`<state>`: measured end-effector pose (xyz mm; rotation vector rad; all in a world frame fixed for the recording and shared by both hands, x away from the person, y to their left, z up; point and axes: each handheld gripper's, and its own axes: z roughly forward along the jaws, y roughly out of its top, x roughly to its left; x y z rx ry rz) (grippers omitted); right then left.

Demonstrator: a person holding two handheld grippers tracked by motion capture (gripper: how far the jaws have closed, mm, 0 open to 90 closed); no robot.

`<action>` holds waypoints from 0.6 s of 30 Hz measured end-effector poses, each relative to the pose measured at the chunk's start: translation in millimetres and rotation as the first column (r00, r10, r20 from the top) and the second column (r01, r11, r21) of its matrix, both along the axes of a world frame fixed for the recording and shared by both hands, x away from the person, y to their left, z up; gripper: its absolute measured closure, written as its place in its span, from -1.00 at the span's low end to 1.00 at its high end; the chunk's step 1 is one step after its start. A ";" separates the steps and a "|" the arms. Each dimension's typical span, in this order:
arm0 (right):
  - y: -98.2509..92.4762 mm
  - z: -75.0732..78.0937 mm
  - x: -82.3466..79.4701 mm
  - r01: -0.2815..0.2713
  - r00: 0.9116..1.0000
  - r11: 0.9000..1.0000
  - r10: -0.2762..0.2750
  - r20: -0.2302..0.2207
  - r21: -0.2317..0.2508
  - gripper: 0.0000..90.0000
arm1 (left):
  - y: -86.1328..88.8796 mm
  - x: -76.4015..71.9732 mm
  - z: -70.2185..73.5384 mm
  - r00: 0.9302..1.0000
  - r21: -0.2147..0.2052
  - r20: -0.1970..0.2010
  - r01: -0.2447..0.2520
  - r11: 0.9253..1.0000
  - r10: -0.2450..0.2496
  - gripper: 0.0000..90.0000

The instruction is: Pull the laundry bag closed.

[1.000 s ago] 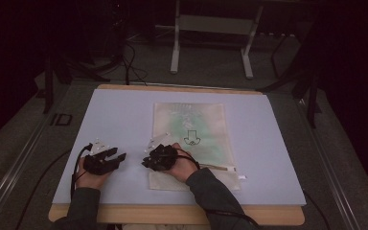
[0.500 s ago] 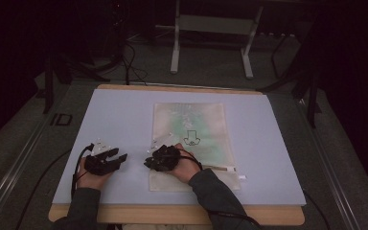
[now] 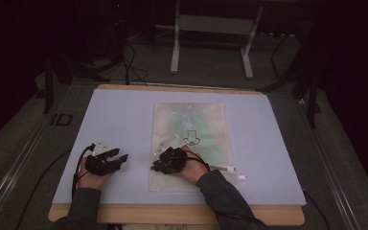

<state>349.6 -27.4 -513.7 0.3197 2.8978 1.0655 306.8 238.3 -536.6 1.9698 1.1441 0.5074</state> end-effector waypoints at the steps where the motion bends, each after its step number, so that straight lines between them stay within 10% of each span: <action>1: 1.0 -0.2 0.7 -0.001 1.000 1.000 0.001 -0.002 -0.006 0.71 | 0.1 0.0 0.1 1.000 0.000 0.000 0.001 1.000 -0.001 0.17; 18: 7.9 1.7 6.0 -0.043 0.999 0.996 0.041 -0.033 -0.072 0.79 | -7.8 -7.2 5.0 0.992 -0.052 0.018 0.126 0.991 -0.126 0.38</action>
